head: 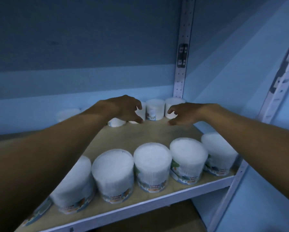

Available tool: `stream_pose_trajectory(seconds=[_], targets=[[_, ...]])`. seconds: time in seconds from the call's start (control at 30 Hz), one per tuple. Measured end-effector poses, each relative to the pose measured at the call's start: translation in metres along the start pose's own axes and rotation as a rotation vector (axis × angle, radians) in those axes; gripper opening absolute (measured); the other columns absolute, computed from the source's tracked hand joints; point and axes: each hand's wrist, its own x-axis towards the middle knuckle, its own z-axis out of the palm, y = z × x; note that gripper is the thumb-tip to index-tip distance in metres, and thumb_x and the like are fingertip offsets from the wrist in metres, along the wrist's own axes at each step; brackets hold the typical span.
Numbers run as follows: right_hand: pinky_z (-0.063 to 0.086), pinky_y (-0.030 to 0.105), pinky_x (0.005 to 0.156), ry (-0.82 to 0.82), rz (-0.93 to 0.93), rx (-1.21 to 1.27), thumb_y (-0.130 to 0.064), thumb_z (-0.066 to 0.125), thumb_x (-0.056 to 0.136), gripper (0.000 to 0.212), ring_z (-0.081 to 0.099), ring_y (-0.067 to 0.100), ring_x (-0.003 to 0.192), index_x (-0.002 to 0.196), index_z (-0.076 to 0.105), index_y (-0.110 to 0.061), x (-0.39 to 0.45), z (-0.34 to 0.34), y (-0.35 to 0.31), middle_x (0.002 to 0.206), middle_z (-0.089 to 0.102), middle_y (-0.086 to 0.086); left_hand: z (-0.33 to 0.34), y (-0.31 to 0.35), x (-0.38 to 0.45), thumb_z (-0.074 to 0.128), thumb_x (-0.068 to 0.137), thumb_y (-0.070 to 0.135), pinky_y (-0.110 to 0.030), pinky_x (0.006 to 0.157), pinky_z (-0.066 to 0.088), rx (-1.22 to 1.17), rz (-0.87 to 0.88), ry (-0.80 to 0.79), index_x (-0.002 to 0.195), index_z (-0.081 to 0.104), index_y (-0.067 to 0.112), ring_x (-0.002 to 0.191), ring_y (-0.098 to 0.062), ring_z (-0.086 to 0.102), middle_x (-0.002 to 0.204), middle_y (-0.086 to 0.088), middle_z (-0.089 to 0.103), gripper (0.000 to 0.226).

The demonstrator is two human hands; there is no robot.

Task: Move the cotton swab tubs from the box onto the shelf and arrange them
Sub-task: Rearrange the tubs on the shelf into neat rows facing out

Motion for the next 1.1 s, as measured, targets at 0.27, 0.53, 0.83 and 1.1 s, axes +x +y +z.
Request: stream_pose_trajectory(seconds=[0.27,0.53,0.83,1.1], targets=[[0.038,0.041,0.112,0.079,0.090,-0.016,-0.055,0.058,0.093,0.082,0.038,0.032,0.141,0.158,0.022,-0.020,0.074,-0.010,0.023,0.159,0.028,0.012,0.009,0.008,0.096,0.065,0.086,0.058,-0.034,0.111,0.035,0.004,0.043,0.034,0.146,0.040,0.030,0.138,-0.018,0.039,0.151,0.007,0.042,0.071],[0.033,0.047,0.115,0.078,0.186,-0.061,-0.055,0.058,0.094,0.091,0.031,0.035,0.145,0.160,0.008,-0.017,0.120,-0.007,0.037,0.162,0.016,0.014,0.030,0.018,0.156,0.064,0.086,0.057,-0.036,0.111,0.035,0.002,0.042,0.010,0.151,0.032,0.029,0.140,-0.021,0.036,0.156,0.002,0.032,0.077],[0.037,0.044,0.112,0.060,0.174,-0.136,-0.052,0.059,0.094,0.086,0.038,0.030,0.141,0.158,0.016,-0.014,0.143,-0.006,0.038,0.158,0.032,0.011,0.042,0.026,0.183,0.065,0.087,0.056,-0.035,0.110,0.034,0.044,0.030,0.019,0.153,0.029,0.021,0.141,-0.024,0.035,0.157,-0.006,0.033,0.082],[0.037,0.043,0.113,0.061,0.150,-0.158,-0.051,0.060,0.093,0.080,0.038,0.028,0.141,0.157,0.025,-0.017,0.137,-0.009,0.036,0.158,0.033,0.007,0.042,0.021,0.177,0.063,0.091,0.047,-0.033,0.113,0.030,-0.020,0.041,0.020,0.152,0.032,0.026,0.144,-0.022,0.032,0.159,-0.001,0.030,0.072]])
